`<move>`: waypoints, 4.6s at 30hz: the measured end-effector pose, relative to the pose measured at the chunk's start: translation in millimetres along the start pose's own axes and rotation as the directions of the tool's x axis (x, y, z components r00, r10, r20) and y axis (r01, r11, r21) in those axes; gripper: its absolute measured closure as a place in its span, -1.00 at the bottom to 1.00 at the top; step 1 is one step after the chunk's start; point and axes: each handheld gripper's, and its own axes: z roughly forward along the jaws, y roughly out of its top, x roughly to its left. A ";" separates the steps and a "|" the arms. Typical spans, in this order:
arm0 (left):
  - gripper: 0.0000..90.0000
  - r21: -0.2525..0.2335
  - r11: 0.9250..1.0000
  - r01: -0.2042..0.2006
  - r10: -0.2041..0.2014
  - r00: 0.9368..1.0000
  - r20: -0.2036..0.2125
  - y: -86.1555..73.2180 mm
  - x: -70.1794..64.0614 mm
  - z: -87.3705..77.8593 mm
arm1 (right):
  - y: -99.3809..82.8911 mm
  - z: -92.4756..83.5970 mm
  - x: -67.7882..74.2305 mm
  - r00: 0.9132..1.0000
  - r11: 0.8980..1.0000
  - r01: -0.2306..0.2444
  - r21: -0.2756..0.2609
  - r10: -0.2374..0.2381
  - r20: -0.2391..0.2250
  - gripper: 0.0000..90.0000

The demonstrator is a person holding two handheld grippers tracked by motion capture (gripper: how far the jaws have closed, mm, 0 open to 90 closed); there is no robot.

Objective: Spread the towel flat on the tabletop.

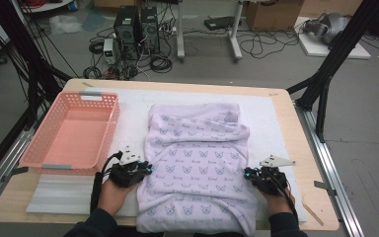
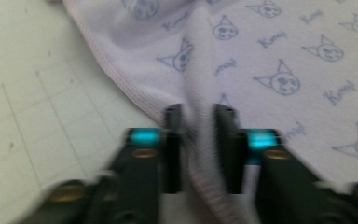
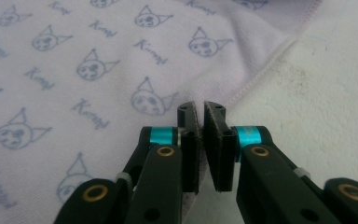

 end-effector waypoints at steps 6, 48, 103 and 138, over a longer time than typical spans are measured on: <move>0.92 -0.004 0.999 0.046 -0.046 0.997 -0.068 18.2 17.0 13.7 | 12.3 16.8 -9.8 0.996 0.999 0.023 -0.036 -0.020 0.083 0.92; 0.15 -0.001 0.994 -0.112 0.112 0.992 0.062 -20.4 1.1 -23.2 | -20.7 -18.0 -2.5 0.982 0.989 0.143 -0.023 -0.145 -0.124 0.29; 0.94 0.015 0.999 -0.045 0.043 0.995 0.091 -20.9 -1.4 -28.9 | -29.3 -32.0 9.5 0.995 0.999 0.049 -0.002 -0.049 -0.084 0.96; 0.11 -0.071 0.994 0.086 -0.079 0.993 0.091 -8.6 16.1 -22.2 | -12.8 -24.9 10.8 0.996 0.995 0.066 -0.076 -0.070 -0.053 0.35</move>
